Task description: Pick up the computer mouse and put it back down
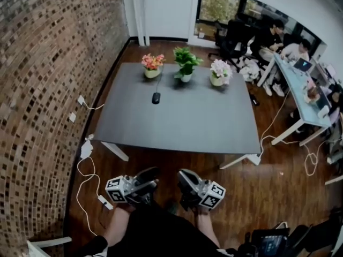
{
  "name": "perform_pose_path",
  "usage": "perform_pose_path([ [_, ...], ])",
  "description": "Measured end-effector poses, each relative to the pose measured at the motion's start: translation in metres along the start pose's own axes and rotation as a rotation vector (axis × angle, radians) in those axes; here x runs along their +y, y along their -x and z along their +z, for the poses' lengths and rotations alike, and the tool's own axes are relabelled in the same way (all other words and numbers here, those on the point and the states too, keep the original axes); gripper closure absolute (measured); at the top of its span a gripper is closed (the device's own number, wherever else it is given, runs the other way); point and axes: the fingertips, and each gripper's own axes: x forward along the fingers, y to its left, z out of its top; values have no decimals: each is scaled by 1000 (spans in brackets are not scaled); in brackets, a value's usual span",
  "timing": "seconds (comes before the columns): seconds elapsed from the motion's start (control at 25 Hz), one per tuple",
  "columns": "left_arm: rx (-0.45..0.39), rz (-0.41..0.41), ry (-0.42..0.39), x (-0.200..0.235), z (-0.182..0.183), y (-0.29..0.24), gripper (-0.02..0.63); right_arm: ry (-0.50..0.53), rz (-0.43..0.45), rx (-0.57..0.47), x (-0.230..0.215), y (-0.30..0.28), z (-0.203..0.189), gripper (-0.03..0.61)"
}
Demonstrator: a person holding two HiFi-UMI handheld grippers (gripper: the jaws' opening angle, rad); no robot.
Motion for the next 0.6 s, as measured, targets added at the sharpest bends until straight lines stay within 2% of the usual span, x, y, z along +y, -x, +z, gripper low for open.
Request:
perform_pose_path([
  [0.16,0,11,-48,-17,1,0,342,17,51,23,19,-8,-2,578],
  [0.32,5,13,-12,-3,36,17,342,34,36,34,10,-51,-4,578],
  [0.44,1,10,-29,0,41,-5,342,28,32,28,-2,-48,16,578],
  [0.6,-38,-3,-44,-3,49,12,342,28,50,44,2,-56,7,578],
])
